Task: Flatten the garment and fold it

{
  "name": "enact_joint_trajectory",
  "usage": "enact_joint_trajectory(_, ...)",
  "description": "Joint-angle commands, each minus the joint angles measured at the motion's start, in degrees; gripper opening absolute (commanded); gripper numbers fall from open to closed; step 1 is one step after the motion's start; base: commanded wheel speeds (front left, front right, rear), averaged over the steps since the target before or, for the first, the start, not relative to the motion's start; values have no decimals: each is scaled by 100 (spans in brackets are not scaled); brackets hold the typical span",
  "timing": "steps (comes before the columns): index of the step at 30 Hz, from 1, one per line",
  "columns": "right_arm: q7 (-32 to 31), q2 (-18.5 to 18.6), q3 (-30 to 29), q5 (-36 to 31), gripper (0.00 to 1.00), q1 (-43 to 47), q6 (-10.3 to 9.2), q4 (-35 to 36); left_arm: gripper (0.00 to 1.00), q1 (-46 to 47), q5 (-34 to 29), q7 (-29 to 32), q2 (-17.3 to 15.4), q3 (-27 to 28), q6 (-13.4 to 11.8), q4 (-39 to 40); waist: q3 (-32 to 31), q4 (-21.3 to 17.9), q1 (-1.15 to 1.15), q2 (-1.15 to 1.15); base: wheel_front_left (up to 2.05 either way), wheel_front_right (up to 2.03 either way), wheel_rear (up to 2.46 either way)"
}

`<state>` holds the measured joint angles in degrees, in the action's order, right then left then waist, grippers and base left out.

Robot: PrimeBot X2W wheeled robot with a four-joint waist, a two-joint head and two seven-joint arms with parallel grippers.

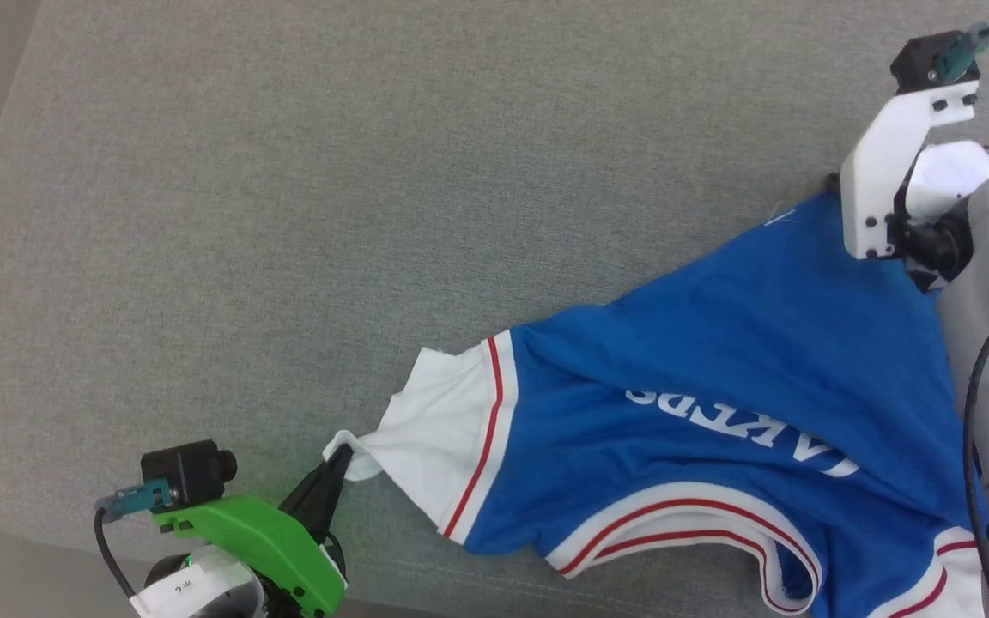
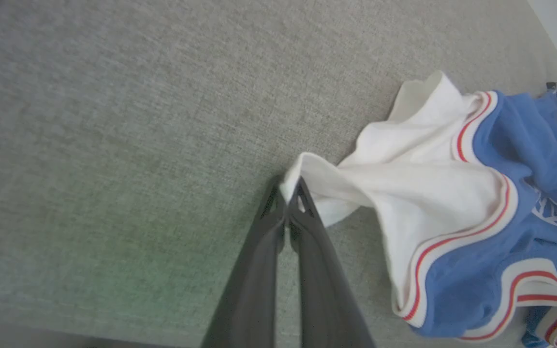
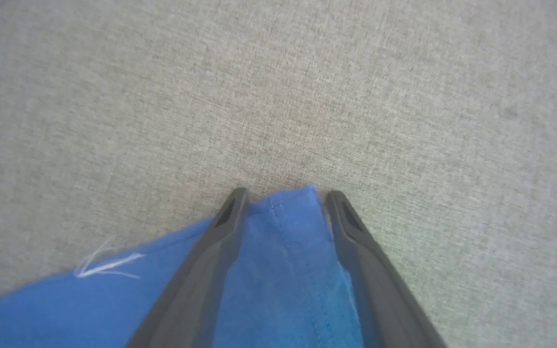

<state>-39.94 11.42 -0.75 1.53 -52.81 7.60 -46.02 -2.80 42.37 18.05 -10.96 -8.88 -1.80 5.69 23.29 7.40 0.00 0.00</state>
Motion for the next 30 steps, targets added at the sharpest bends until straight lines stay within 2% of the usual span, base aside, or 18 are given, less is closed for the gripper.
enact_joint_trajectory(1, -230, 0, -23, -85, 0, 166, -11, -148, 0, 74, 37, -23, 2, 3, 7, -55, 16, 3, 0, 0, 0, 0, 0)
enact_joint_trajectory(4, -319, -81, -73, -94, 0, 252, -11, 13, 0, 74, 43, -34, 2, -1, 6, -79, -11, -31, 0, 0, 0, 0, 0)
enact_joint_trajectory(7, 121, -132, -98, -35, 0, 438, -11, 323, 0, 79, 36, -49, -7, -13, 16, -108, -116, -78, 0, 0, 0, 0, 0)
enact_joint_trajectory(14, 2115, -396, -474, 423, 0, 1424, -11, 1251, 0, -58, 50, -95, -21, -2, -6, -176, -568, -277, 0, 0, 0, 0, 0)
enact_joint_trajectory(19, 3062, -624, -761, 679, 0, 2526, -11, 1998, 0, -227, 85, -115, -30, 4, -15, -215, -1016, -455, 0, 0, 0, 0, 0)
enact_joint_trajectory(23, 3377, -752, -1085, 781, 0, 3549, -11, 2620, 0, -380, 100, -120, -27, -1, -50, -224, -1361, -576, 0, 0, 0, 0, 0)
enact_joint_trajectory(30, 3154, -849, -1425, 986, 0, 5012, -11, 3562, 0, -625, 115, -119, -46, -13, -98, -180, -1729, -814, 0, 0, 0, 0, 0)
